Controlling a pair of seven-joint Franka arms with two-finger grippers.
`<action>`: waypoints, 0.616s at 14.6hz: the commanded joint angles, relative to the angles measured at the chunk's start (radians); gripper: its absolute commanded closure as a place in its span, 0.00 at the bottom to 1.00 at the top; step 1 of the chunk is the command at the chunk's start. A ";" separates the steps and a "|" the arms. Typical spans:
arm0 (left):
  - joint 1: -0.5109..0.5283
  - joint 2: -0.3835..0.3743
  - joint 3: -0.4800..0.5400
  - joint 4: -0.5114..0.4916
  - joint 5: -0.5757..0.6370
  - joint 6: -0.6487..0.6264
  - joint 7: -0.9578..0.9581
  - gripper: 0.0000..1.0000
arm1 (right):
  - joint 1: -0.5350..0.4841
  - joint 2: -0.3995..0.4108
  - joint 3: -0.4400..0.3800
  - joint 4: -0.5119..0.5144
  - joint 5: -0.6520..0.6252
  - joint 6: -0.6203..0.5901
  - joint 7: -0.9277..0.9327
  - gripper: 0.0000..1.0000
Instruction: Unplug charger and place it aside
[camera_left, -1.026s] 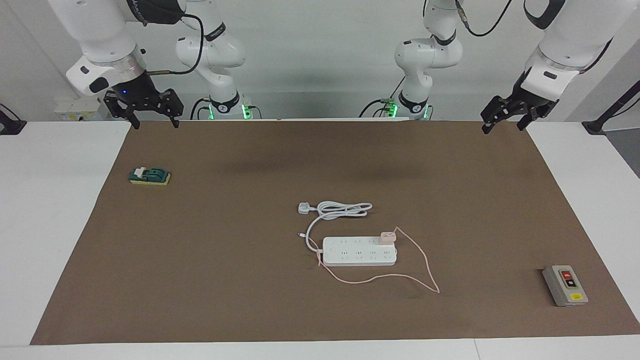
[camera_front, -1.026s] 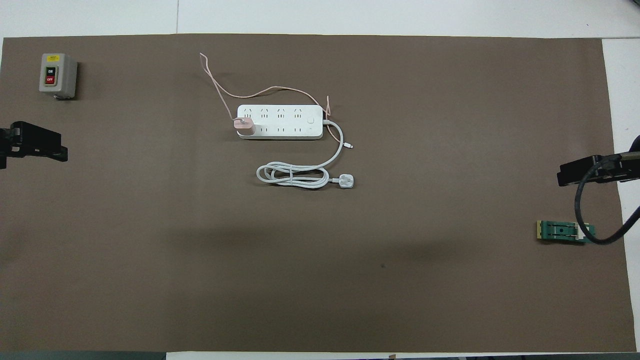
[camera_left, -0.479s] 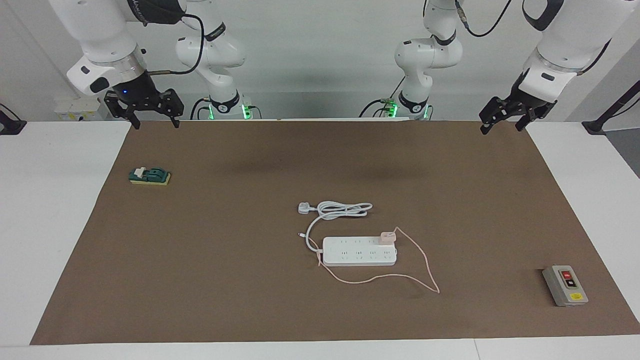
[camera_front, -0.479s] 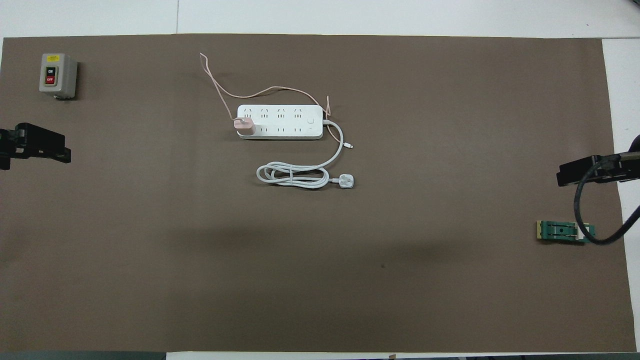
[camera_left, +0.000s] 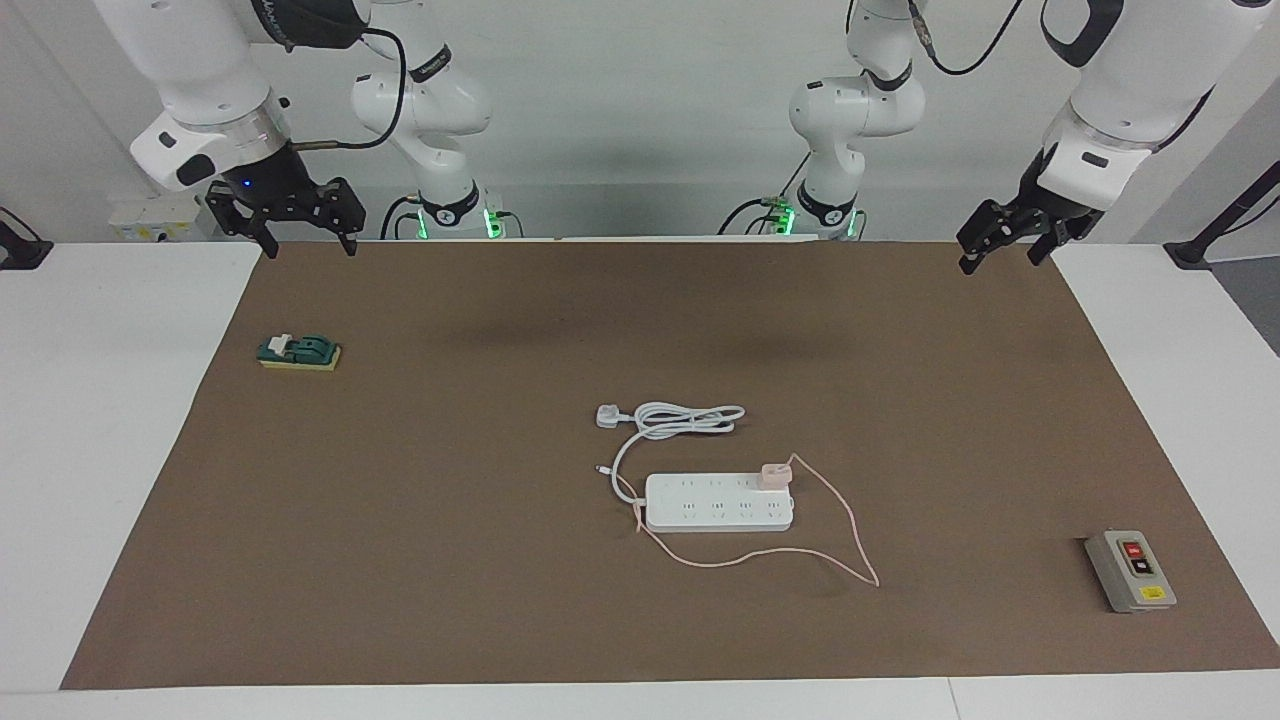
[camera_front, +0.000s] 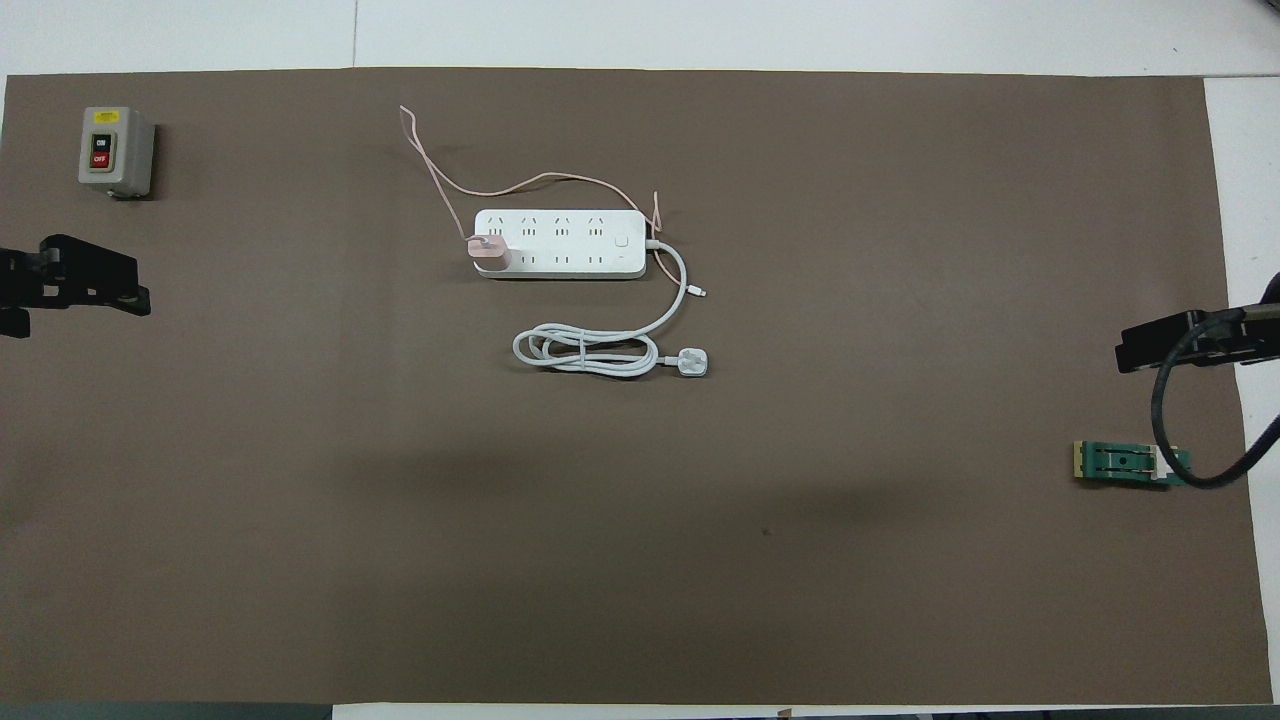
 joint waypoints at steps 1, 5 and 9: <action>-0.022 -0.011 -0.003 -0.041 0.009 0.045 -0.159 0.00 | 0.017 0.001 0.012 -0.015 0.061 -0.001 0.148 0.00; -0.070 0.066 -0.003 0.011 0.004 0.056 -0.358 0.00 | 0.130 0.064 0.014 -0.021 0.136 0.077 0.508 0.00; -0.129 0.208 -0.003 0.134 0.006 0.047 -0.628 0.00 | 0.224 0.183 0.014 -0.020 0.245 0.219 0.814 0.00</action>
